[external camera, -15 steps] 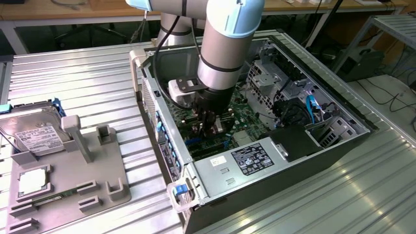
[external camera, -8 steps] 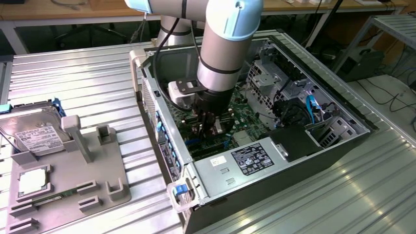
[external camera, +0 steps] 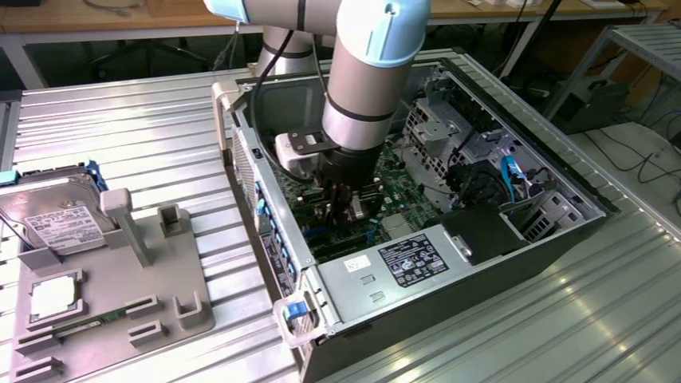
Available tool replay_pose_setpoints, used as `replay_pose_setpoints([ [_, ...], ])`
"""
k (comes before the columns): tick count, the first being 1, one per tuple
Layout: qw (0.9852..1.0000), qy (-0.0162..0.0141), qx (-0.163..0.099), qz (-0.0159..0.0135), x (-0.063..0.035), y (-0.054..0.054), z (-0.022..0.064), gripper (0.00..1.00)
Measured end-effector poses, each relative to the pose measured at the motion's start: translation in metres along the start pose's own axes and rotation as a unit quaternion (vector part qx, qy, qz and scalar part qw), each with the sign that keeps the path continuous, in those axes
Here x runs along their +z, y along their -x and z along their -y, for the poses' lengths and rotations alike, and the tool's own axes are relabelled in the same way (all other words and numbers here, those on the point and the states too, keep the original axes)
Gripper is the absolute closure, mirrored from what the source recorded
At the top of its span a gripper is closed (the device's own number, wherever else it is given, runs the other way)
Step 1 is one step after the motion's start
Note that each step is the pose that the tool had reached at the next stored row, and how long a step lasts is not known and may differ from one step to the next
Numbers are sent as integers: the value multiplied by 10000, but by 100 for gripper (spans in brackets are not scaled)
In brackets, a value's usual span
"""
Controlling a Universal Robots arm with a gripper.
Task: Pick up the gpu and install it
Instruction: 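Insert the gpu into the slot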
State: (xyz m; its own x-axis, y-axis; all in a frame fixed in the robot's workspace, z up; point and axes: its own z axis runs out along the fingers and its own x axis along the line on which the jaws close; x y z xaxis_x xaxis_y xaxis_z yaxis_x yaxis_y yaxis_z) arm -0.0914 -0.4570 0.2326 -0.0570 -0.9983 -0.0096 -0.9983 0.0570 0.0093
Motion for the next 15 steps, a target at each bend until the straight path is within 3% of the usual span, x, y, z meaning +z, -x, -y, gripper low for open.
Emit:
replay_pose_setpoints([
  [12,10000,1,-1,-2,-2,36,3,70],
  [15,10000,1,-2,1,-1,39,71,70],
])
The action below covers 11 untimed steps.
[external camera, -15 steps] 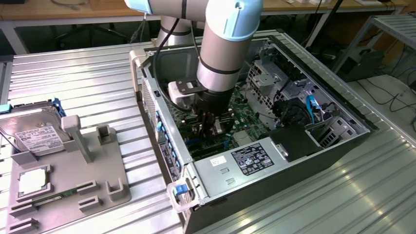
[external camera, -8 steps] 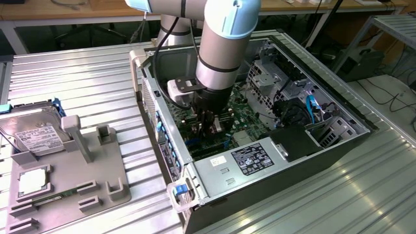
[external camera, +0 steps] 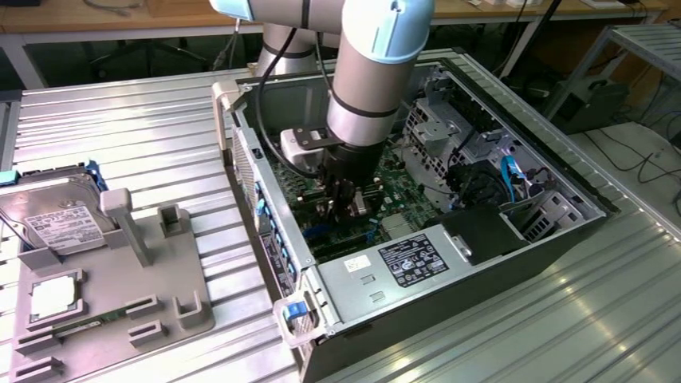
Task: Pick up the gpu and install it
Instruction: 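Insert the gpu into the slot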
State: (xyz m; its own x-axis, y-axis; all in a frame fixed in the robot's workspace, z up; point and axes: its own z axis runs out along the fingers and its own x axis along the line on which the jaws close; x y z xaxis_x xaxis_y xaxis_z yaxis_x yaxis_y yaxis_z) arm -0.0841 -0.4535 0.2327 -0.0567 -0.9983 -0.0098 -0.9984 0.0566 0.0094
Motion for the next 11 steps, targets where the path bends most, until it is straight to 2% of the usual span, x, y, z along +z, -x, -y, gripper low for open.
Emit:
replay_pose_setpoints([
  [2,10000,3,1,-1,1,0,1,70],
  [8,10000,2,-10,-2,0,-5,-80,70],
  [11,10000,4,-9,-1,1,-53,-89,70],
])
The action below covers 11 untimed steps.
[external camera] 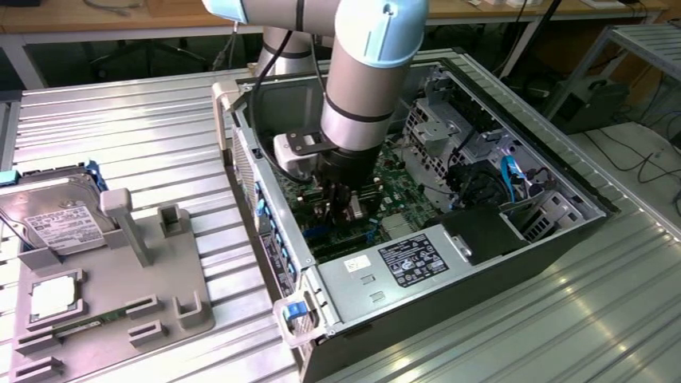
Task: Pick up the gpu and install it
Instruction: 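Insert the gpu into the slot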
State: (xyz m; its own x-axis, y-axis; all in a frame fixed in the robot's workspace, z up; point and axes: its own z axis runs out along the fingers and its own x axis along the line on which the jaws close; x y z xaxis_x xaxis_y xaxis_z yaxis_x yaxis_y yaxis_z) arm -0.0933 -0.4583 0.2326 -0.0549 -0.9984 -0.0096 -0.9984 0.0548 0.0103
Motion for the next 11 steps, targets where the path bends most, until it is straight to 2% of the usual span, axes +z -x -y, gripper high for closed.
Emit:
replay_pose_setpoints([
  [11,10000,2,-2,-2,4,-3,34,70],
])
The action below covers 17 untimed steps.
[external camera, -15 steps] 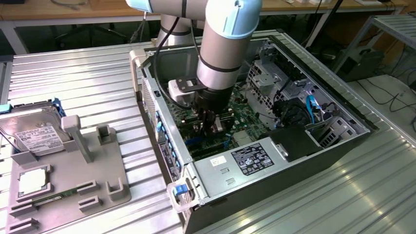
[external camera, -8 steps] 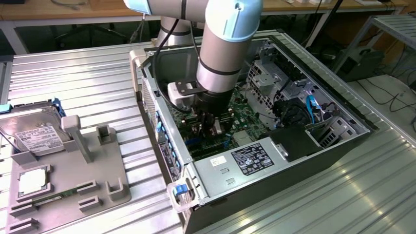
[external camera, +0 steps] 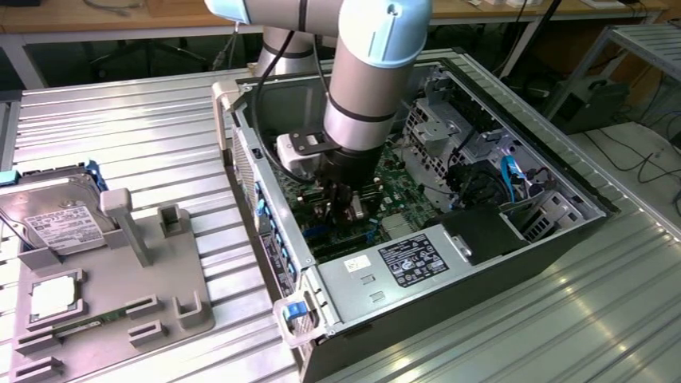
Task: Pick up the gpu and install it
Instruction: 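Insert the gpu into the slot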
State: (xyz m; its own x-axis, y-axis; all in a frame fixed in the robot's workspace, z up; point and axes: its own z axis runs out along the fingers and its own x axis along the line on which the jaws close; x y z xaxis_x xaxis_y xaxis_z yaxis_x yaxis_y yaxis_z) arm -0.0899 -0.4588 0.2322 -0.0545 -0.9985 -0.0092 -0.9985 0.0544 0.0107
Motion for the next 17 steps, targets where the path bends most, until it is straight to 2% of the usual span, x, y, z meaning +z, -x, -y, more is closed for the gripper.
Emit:
replay_pose_setpoints([
  [5,10000,-2,-4,2,5,-1,-54,70],
  [17,10000,5,-3,1,19,22,-55,70],
])
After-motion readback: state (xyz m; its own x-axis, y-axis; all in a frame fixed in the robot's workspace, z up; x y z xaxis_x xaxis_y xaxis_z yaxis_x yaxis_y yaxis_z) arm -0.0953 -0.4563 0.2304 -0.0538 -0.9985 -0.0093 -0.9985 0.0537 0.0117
